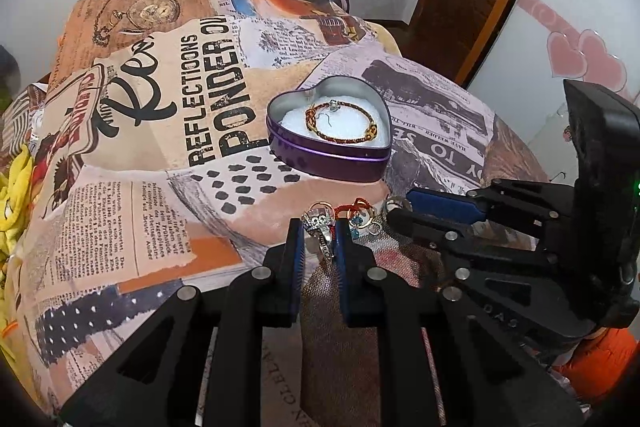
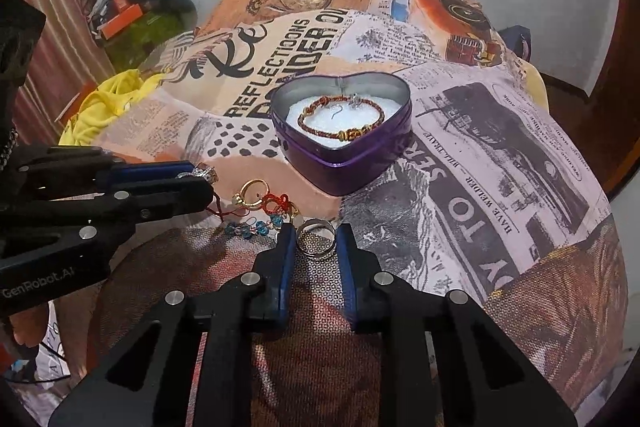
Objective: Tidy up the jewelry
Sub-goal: 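Grasp a silver ring with the left gripper and lift it toward the tin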
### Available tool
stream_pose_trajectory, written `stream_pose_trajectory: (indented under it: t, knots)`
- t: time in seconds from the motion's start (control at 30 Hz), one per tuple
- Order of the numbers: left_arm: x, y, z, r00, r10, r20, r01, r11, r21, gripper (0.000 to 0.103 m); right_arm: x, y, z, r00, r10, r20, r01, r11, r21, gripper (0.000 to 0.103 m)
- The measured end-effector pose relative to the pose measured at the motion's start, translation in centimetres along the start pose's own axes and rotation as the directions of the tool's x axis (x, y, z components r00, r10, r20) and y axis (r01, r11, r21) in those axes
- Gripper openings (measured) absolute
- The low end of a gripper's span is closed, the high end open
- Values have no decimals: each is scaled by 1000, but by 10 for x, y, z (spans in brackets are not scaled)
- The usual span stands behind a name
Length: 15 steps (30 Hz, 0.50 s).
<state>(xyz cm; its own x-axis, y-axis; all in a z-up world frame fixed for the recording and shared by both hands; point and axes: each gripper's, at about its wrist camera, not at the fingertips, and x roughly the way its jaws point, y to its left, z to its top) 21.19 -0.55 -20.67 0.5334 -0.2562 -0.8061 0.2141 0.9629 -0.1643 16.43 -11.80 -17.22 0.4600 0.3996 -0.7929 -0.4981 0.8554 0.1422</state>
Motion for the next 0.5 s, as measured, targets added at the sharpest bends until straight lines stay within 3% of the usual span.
stream_pose_trajectory:
  t: [0.5]
  knots:
    - [-31, 4, 9, 997, -24, 70, 26, 999, -21, 14, -36, 1, 16, 995, -14, 96, 14, 1000, 6, 19]
